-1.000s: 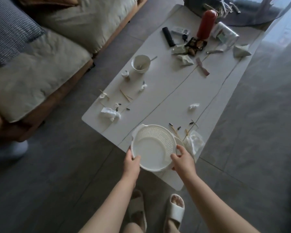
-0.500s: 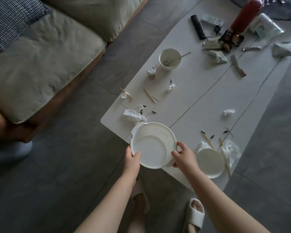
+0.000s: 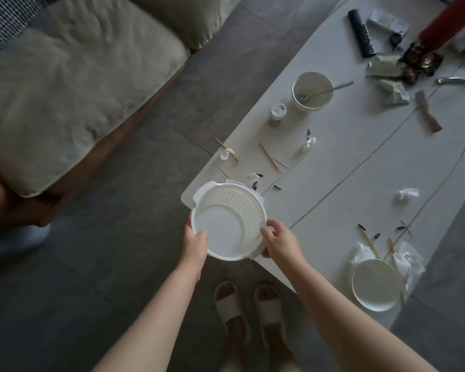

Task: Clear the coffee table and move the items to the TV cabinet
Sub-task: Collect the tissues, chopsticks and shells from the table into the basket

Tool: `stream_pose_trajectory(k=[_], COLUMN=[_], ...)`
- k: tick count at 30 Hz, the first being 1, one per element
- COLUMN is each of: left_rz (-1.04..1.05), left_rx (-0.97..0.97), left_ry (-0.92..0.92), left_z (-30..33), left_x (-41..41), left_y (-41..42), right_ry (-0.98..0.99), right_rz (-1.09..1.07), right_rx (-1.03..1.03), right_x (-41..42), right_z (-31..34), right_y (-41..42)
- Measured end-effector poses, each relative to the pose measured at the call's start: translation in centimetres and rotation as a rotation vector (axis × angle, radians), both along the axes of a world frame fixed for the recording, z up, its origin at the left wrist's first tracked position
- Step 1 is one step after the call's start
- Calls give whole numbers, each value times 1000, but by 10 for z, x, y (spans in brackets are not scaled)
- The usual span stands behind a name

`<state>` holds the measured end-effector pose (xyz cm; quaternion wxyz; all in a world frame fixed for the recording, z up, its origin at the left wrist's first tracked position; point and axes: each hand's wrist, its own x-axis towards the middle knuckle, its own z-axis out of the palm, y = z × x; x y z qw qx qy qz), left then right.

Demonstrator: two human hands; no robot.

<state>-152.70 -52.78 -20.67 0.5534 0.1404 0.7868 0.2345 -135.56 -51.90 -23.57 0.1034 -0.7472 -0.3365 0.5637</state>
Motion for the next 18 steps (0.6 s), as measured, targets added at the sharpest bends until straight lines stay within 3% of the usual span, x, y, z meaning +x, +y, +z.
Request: stream_pose_trajectory(k=[5, 10, 18], left_rz=[52, 69, 75], left_rx=[-36, -72, 14], left_ry=[58, 113, 159], left_z=[-16, -45, -76], left_x=[-24, -52, -69], left_y=[12, 20, 29], right_ry=[-77, -297, -446], right_rz=[166, 511, 876], right_rx=[22, 115, 263], right_x=[-5, -7, -30], right_z=[-28, -68, -127], right_y=[43, 82, 89])
